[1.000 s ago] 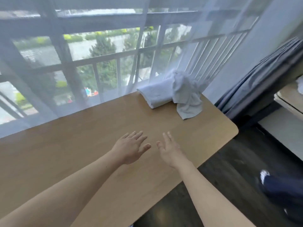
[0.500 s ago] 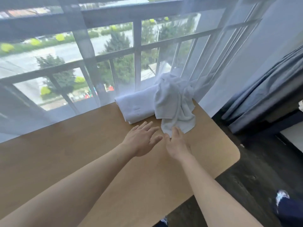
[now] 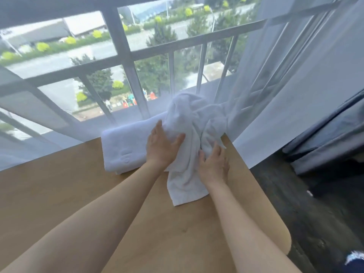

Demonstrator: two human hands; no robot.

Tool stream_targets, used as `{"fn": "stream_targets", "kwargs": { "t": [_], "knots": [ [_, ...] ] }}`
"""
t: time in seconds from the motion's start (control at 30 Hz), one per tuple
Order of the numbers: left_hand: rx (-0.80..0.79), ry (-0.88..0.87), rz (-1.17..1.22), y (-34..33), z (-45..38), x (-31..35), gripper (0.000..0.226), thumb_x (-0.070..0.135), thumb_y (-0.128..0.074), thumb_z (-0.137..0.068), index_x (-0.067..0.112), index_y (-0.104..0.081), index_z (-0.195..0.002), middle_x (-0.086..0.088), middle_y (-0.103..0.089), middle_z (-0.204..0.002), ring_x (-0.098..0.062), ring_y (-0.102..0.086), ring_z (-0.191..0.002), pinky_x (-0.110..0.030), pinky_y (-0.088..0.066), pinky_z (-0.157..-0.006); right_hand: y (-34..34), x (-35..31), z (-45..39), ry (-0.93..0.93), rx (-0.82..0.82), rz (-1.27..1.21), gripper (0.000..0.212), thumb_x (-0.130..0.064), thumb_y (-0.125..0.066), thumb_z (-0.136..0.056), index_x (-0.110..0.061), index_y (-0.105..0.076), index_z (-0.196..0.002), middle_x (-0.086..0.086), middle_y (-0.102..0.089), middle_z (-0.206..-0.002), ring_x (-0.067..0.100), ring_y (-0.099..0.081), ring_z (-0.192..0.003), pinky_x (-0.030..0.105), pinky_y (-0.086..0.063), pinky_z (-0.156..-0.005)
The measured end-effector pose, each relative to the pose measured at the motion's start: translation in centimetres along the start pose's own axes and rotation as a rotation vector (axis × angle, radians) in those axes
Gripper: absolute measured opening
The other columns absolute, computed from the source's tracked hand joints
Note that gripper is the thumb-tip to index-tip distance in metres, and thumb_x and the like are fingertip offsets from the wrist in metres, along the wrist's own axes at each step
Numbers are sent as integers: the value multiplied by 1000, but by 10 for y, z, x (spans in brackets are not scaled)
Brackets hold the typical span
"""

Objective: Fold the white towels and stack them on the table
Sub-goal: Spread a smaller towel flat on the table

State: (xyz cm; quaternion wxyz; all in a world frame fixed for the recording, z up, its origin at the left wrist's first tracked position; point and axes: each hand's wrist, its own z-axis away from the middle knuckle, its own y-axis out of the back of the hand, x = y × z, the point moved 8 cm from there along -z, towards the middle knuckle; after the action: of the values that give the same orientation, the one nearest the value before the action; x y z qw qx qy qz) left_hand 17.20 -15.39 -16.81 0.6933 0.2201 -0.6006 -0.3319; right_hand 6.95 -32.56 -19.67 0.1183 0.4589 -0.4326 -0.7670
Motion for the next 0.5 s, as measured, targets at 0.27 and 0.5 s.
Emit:
{"fn": "stream_targets", "kwargs": {
  "t": [0.27,0.5],
  "knots": [
    [-62,-16,152,13,-1,-1,33,60,-78,-76,30,-64,-78,17,-67,-76,-10,-65,-79,-20,-45,-59,-7,23,6,-176,-1,-223,32,-12,-39,-98,-7,-49,-128,11,-48,-129,27,-53,-99,41,-48,-84],
    [-62,-139,459,93,59,-9,14,48,-75,-81,57,-66,-88,10,-69,-105,0,-66,-92,-31,-54,-78,34,-24,68,-20,423,-554,20,4,-44,-87,-10,-54,-95,-1,-39,-114,-2,-50,-81,7,-38,-60]
  ]
}}
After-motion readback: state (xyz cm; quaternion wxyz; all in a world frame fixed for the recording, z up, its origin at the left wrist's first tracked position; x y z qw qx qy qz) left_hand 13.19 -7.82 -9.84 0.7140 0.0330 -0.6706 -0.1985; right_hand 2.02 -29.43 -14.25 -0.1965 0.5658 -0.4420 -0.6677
